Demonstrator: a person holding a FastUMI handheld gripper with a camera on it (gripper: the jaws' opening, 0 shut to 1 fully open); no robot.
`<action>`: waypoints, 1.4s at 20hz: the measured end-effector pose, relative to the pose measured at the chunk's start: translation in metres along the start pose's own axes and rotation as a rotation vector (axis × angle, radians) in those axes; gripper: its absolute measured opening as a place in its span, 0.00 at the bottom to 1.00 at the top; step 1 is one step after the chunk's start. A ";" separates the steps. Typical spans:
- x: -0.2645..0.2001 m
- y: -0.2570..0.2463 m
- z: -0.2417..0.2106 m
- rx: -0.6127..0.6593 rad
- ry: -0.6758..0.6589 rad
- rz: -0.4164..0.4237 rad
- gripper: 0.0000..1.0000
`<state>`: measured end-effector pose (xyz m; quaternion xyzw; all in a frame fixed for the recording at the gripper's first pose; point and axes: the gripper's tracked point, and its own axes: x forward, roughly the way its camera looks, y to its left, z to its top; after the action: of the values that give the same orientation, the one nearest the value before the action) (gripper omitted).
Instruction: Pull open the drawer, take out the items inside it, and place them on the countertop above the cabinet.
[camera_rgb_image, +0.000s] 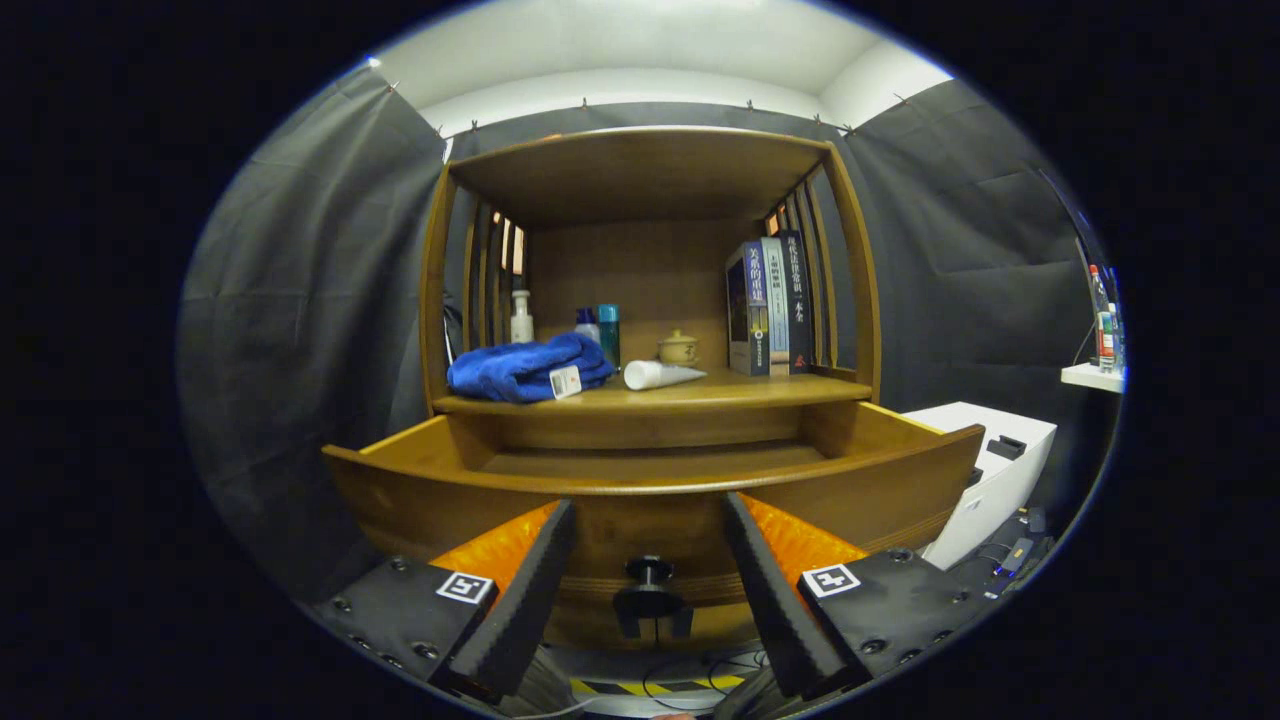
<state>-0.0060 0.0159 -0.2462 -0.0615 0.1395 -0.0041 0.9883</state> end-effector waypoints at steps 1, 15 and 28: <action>0.003 0.002 -0.003 0.005 0.004 0.005 0.97; 0.015 0.005 -0.006 -0.029 -0.002 -0.031 0.97; 0.101 0.005 0.008 -0.031 0.009 -0.038 0.97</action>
<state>0.0930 0.0190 -0.2668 -0.0792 0.1427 -0.0211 0.9864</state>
